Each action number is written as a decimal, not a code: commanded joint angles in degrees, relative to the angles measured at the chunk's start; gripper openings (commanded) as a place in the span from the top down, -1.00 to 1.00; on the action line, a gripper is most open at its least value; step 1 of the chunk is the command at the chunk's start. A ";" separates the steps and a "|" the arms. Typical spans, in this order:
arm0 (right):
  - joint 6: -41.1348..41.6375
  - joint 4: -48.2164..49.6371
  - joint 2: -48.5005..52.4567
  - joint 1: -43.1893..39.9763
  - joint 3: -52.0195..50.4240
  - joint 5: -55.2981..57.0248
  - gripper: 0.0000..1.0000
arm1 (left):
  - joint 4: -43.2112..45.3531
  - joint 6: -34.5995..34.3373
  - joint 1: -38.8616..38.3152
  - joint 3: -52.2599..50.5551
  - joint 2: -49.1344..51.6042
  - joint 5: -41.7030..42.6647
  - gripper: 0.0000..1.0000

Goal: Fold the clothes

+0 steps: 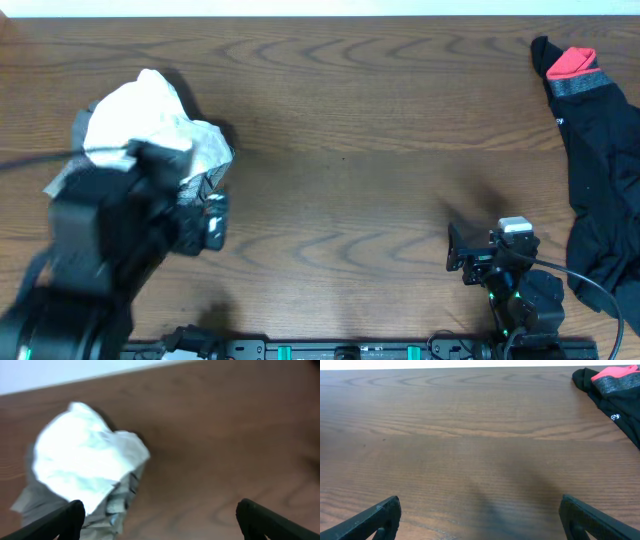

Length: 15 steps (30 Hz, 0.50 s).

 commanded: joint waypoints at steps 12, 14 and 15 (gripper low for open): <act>-0.66 0.15 -0.61 -1.01 -0.28 -0.22 -0.99 | 25.20 0.55 7.48 -31.43 -26.12 4.42 -0.96; -0.66 0.15 -0.61 -1.01 -0.28 -0.22 -0.99 | 28.15 0.52 7.48 -36.04 -29.24 4.94 -0.96; -0.66 0.15 -0.61 -1.01 -0.28 -0.22 -0.97 | 29.77 0.55 7.48 -38.62 -30.97 5.60 -0.96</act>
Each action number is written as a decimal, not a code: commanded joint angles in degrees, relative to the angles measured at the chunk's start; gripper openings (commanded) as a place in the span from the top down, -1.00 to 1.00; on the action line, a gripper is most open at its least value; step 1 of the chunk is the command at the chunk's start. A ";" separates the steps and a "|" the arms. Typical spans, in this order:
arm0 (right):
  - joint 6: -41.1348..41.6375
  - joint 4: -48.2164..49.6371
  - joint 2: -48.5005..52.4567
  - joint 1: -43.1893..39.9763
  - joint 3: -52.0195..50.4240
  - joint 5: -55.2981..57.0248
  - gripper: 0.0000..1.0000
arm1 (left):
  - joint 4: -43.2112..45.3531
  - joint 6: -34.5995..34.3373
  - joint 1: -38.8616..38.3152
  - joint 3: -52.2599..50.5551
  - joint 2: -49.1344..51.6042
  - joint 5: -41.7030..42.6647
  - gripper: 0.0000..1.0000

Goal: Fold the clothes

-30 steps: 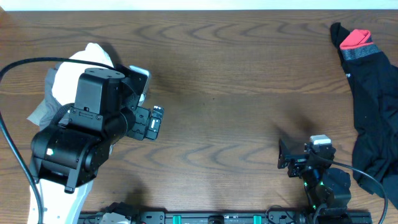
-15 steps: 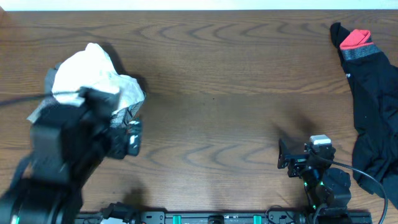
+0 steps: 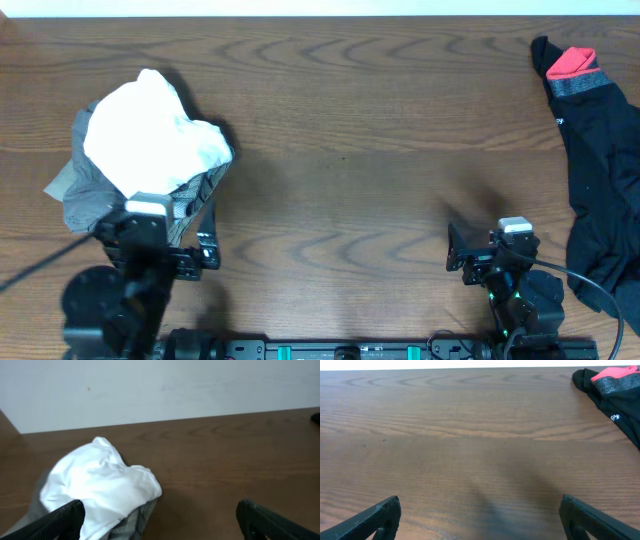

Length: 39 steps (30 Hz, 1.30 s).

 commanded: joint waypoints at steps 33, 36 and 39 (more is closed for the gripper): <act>-0.66 0.13 -0.39 -1.01 -0.20 -0.22 -0.98 | 47.19 -0.59 0.17 -43.69 -23.12 5.01 -0.96; -0.66 0.13 -0.39 -1.01 -0.20 -0.22 -0.98 | 50.23 -0.59 0.17 -46.34 -23.12 4.98 -0.96; -0.66 0.13 -0.39 -1.01 -0.20 -0.22 -0.98 | 51.76 -0.57 0.15 -48.98 -23.12 4.94 -0.96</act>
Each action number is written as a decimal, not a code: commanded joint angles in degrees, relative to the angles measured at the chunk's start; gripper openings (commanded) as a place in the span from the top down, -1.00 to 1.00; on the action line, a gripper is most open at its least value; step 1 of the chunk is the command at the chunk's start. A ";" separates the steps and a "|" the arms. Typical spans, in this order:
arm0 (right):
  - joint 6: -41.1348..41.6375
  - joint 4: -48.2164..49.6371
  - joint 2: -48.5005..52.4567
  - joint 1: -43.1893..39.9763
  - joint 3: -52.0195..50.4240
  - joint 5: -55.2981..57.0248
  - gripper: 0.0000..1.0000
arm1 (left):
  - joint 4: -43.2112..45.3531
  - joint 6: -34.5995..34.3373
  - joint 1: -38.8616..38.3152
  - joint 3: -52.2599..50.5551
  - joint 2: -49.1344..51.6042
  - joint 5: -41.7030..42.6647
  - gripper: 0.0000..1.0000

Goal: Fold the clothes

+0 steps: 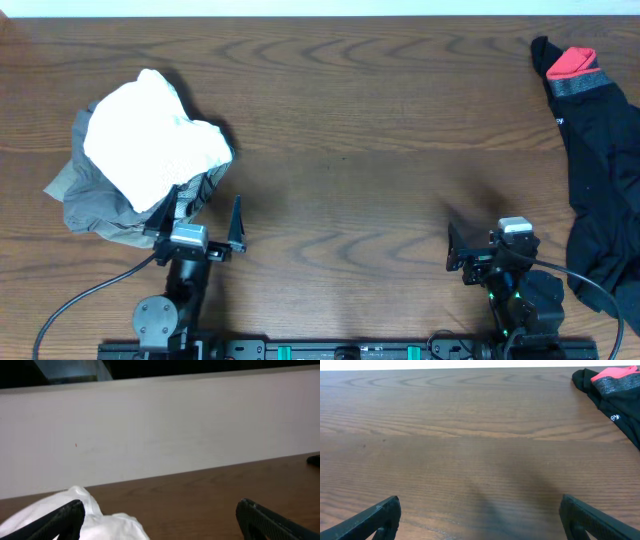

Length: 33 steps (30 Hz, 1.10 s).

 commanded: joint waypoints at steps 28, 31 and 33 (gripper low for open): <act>-0.66 0.13 -0.37 -1.01 -0.20 -0.22 -0.99 | -14.91 -0.50 0.13 -1.62 0.44 0.52 -0.96; -0.66 0.13 -0.37 -1.01 -0.20 -0.22 -0.98 | -14.91 -0.50 0.13 -1.62 0.44 0.52 -0.96; -0.68 0.13 -0.37 -1.01 -0.20 -0.22 -0.99 | -14.91 -0.50 0.13 -1.62 0.44 0.52 -0.96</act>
